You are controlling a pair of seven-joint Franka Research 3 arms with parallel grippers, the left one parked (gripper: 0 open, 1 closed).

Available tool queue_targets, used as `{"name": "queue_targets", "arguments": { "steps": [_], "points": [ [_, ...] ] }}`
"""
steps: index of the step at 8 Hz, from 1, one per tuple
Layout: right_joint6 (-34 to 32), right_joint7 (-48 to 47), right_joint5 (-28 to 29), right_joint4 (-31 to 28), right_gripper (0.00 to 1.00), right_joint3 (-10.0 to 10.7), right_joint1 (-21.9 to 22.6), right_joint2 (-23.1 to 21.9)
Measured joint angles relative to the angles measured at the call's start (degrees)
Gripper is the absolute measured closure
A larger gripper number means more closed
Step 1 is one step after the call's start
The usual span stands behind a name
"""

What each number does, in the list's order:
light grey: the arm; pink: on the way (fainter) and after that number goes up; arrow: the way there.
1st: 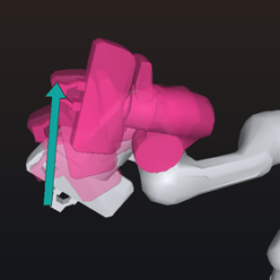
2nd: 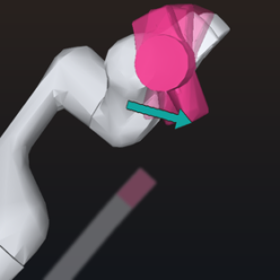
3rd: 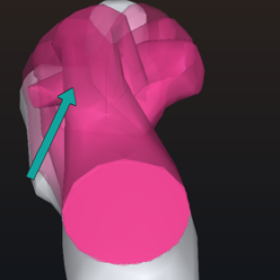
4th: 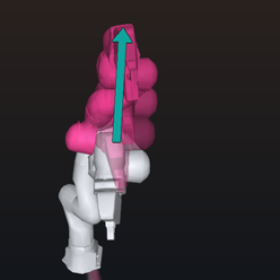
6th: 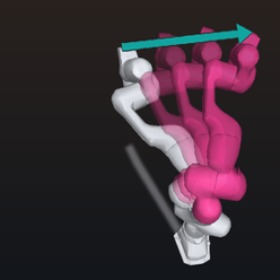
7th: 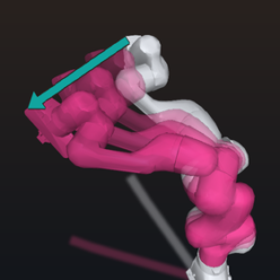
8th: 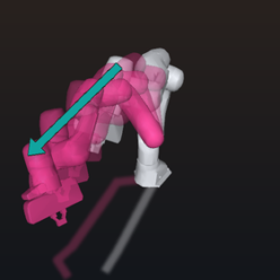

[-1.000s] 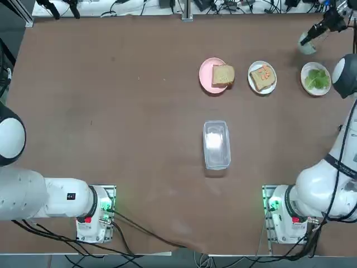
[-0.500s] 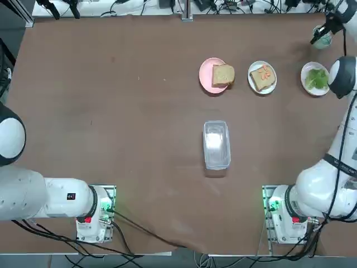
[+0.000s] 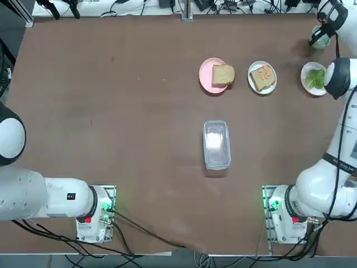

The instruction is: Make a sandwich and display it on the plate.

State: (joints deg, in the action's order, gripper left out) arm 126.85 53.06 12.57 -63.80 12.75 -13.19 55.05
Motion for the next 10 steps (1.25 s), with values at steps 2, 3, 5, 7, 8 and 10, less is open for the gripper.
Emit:
{"name": "queue_targets", "arguments": {
  "steps": [2,3,5,7,8,10],
  "points": [
    [0.4,-0.7,0.0,0.0,0.97,0.0,1.6,0.1],
    [0.5,-0.9,0.0,0.0,0.97,0.0,2.2,0.3],
    [1.4,-0.9,-0.4,-0.1,0.96,0.2,2.2,1.1],
    [3.0,-1.7,-2.1,-0.1,0.82,0.3,2.0,1.6],
    [3.4,-3.5,-2.2,0.0,0.66,0.3,2.0,1.6],
    [3.0,-6.9,-2.2,0.7,0.29,0.3,2.6,1.3]
  ]
}}
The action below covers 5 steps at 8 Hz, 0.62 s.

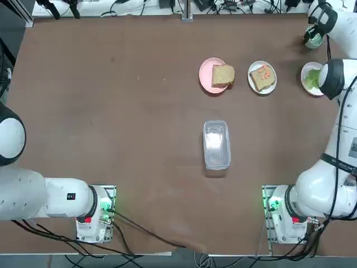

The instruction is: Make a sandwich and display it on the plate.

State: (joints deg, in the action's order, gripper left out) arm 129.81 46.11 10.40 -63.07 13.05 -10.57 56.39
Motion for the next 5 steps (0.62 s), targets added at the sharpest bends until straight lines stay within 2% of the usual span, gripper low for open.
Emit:
{"name": "queue_targets", "arguments": {
  "steps": [1,2,5],
  "points": [
    [-2.3,-1.4,0.0,0.5,0.11,0.0,0.5,-0.6],
    [-5.2,-3.4,0.0,1.3,0.0,0.0,1.1,-1.7],
    [-17.3,-13.2,0.1,2.5,0.0,-0.2,4.4,-9.2]
  ]
}}
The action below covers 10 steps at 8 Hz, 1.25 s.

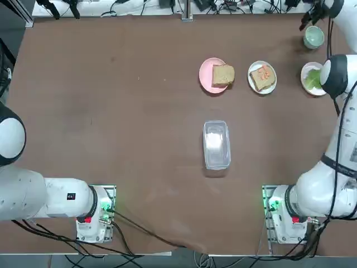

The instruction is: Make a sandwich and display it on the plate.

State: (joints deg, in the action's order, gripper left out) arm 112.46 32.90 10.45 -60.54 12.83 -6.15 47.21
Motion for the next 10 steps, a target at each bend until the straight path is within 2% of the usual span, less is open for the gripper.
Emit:
{"name": "queue_targets", "arguments": {
  "steps": [2,4,6,10],
  "points": [
    [-7.8,-8.9,0.0,-0.2,0.0,-0.1,3.5,-5.2],
    [-11.1,-7.9,0.0,-4.2,0.0,0.1,3.9,-9.1],
    [-6.9,0.9,-0.1,-14.2,0.0,0.6,2.2,-13.6],
    [8.2,17.8,-0.5,-36.0,0.0,1.2,-1.5,-21.7]
  ]
}}
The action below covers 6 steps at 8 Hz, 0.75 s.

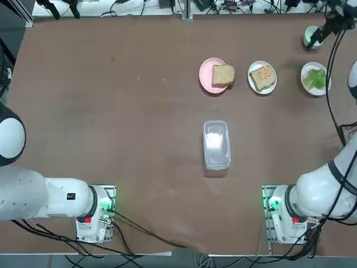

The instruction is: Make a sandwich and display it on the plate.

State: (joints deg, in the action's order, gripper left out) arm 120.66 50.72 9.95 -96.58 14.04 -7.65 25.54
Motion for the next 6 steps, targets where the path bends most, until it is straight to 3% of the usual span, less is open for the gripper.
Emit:
{"name": "queue_targets", "arguments": {
  "steps": [3,6],
  "points": [
    [11.3,12.8,-0.1,-9.0,0.01,0.4,-4.8,-1.6],
    [20.1,18.3,-0.1,-15.4,0.03,0.4,-7.0,-1.5]
  ]
}}
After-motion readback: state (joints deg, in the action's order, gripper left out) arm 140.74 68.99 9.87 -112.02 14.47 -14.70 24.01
